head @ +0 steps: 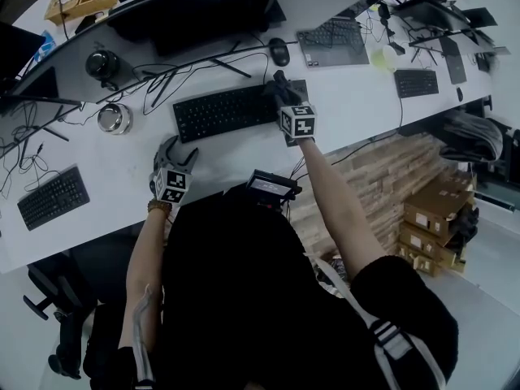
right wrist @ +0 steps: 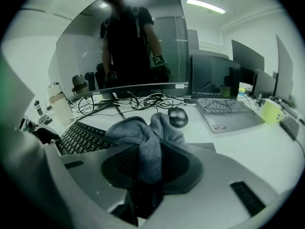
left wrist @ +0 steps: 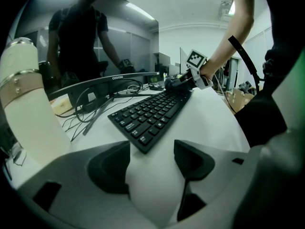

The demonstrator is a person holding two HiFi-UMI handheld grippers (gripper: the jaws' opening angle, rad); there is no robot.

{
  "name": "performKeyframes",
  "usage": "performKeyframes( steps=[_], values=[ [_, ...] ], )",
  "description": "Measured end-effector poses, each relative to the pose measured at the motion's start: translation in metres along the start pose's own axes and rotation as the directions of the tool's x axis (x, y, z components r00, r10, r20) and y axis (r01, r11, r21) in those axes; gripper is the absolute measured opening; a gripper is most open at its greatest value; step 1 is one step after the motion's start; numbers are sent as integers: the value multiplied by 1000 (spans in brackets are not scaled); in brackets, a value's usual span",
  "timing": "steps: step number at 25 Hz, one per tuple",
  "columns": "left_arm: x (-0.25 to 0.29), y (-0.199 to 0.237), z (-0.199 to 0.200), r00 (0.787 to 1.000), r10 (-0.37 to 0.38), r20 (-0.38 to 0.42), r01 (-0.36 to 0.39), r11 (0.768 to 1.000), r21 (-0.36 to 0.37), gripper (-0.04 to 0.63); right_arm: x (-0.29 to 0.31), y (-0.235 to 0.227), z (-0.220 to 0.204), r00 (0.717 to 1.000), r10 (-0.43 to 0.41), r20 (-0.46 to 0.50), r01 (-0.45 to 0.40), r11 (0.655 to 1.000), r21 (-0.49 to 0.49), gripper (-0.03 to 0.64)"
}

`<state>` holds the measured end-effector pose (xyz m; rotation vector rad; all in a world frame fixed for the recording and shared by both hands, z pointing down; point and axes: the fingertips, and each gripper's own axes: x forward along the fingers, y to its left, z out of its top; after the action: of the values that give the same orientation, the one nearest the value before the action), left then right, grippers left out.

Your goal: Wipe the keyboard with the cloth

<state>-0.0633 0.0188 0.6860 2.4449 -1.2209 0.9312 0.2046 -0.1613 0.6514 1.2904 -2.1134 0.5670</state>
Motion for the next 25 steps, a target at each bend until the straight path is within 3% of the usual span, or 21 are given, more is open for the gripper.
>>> performKeyframes(
  steps=[12, 25],
  values=[
    [0, 1, 1, 1000, -2, 2, 2, 1000, -2, 282, 12, 63, 5, 992, 128, 3, -126, 983, -132, 101],
    [0, 0, 1, 1000, -4, 1, 4, 1000, -3, 282, 18, 108, 8, 971, 235, -49, -239, 924, -298, 101]
  ],
)
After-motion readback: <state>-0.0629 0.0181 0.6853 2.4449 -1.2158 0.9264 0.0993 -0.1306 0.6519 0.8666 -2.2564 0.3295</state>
